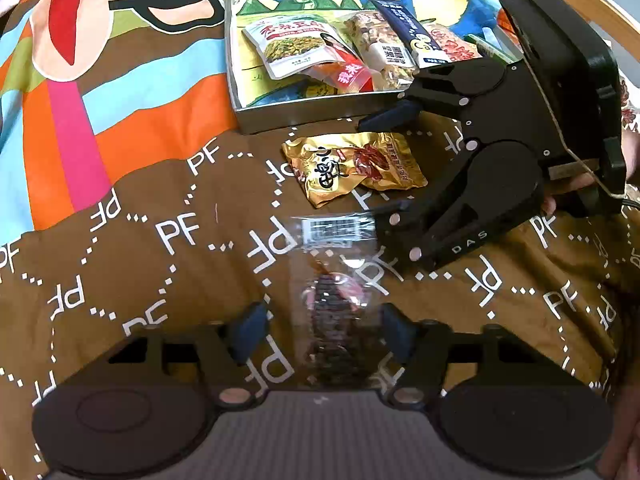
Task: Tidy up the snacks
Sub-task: 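Grasp the gold duck snack bag with right gripper while left gripper grasps the clear jerky packet, then lift the duck snack bag with right tool while left tool carries the jerky packet toward the tray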
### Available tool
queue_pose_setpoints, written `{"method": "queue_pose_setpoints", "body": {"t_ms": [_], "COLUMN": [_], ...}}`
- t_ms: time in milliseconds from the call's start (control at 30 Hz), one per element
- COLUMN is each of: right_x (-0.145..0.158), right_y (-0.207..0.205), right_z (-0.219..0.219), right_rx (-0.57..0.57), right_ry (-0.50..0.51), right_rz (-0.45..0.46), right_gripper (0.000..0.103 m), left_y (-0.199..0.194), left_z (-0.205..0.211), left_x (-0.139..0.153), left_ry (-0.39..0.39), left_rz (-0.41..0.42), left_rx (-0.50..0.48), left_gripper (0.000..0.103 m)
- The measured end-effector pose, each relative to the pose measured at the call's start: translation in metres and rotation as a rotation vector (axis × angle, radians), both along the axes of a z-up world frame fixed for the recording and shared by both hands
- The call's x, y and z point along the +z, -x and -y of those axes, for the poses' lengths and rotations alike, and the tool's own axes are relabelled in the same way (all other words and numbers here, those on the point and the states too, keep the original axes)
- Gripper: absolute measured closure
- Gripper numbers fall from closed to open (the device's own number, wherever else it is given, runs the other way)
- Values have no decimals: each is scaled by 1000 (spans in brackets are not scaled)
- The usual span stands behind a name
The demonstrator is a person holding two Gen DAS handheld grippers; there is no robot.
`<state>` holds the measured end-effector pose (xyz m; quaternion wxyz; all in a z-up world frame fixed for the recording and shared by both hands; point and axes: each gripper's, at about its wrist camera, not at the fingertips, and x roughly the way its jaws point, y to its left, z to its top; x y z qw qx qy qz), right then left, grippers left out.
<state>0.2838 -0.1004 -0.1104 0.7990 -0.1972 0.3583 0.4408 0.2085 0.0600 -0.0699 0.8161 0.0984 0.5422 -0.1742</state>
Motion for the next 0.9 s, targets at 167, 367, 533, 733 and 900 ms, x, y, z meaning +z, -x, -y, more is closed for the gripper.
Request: {"method": "queue_pose_setpoints", "body": {"t_ms": [167,367,533,733,900], "right_x": [6,16,26,34,29], "right_y": [7,32,58,92,99], "right_z": [5,11,19,22,17], "right_rx": [-62,-130,-226,-301,-280], "right_ry": [14,61,95,94,90], "right_rz": [-34,-49,-81,-123,-102], "right_gripper": [41,43,45,45,29], "left_y": [-4,-9,-5,-2,1], "left_z": [-8,-18,-18,-21,-20], "left_x": [0,1,3,9,11], "left_ry": [28,81,91,134,160], "left_rz": [-10,-25,-25,-36,-46], "left_rx": [55,137,180,226,237], "left_gripper": [52,52,53,53,53]}}
